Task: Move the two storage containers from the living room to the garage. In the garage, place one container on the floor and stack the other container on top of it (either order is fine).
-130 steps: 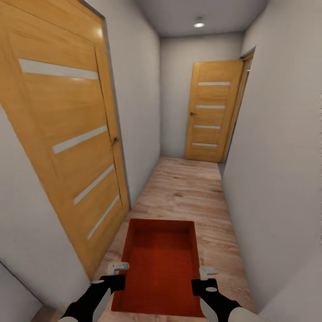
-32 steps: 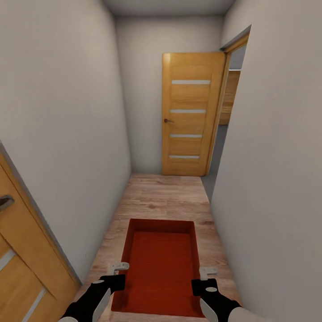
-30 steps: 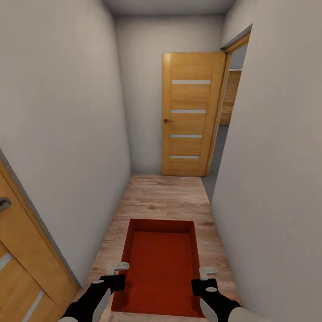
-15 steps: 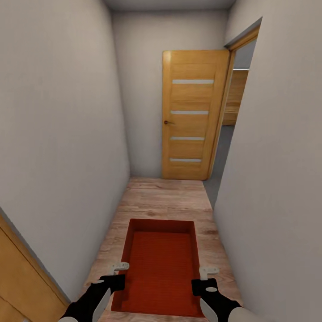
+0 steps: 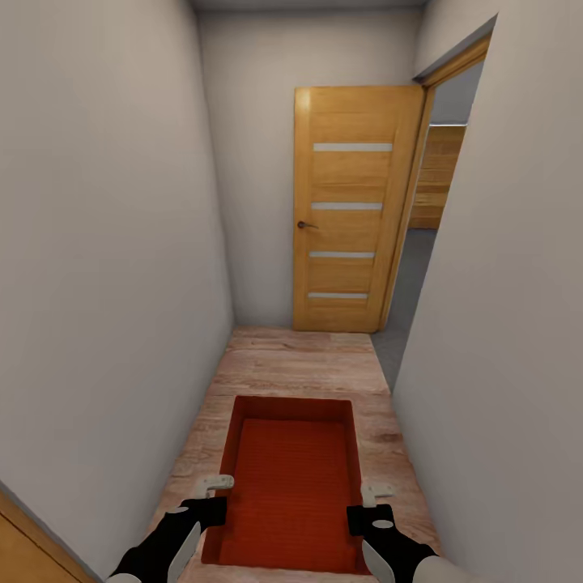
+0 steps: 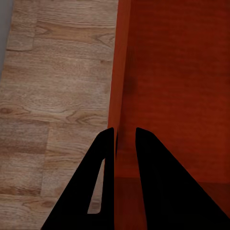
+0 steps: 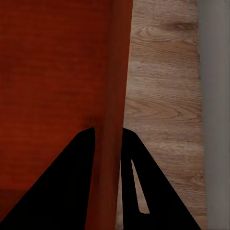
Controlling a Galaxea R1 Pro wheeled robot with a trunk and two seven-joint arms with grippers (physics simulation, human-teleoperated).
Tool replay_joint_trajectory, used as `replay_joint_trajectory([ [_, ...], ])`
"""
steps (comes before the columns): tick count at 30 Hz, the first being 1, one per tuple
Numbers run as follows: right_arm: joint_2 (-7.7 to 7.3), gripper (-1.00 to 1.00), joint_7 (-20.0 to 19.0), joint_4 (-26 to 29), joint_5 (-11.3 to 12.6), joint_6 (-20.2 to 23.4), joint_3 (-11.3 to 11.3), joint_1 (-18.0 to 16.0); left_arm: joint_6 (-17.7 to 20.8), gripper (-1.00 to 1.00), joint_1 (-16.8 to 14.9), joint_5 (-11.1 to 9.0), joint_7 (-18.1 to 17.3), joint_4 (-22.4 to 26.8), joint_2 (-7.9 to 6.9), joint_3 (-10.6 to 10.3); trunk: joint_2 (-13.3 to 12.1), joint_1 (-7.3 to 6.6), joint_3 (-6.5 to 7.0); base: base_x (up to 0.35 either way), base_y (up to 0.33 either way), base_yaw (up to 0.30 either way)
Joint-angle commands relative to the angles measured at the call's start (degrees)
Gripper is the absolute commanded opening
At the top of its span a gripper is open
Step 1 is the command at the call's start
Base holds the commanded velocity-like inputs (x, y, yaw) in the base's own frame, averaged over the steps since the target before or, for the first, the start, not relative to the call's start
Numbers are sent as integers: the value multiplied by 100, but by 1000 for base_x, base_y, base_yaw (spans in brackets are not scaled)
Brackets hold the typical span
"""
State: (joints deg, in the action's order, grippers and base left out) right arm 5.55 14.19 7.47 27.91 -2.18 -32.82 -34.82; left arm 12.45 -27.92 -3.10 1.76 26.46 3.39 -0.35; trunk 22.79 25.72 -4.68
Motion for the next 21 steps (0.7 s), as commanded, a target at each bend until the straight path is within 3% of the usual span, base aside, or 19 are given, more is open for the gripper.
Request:
replay_joint_trajectory([
  [1, -30, -100, 49, -103, 118, -36, -58, -8, 39, -100, -3, 55, 62, 26, -5, -52, 13, 7, -12, 323, 0, 0],
  [21, -28, -100, 49, -104, 118, -36, -58, -8, 39, -100, -3, 55, 62, 26, -5, -52, 13, 7, -12, 324, 0, 0],
])
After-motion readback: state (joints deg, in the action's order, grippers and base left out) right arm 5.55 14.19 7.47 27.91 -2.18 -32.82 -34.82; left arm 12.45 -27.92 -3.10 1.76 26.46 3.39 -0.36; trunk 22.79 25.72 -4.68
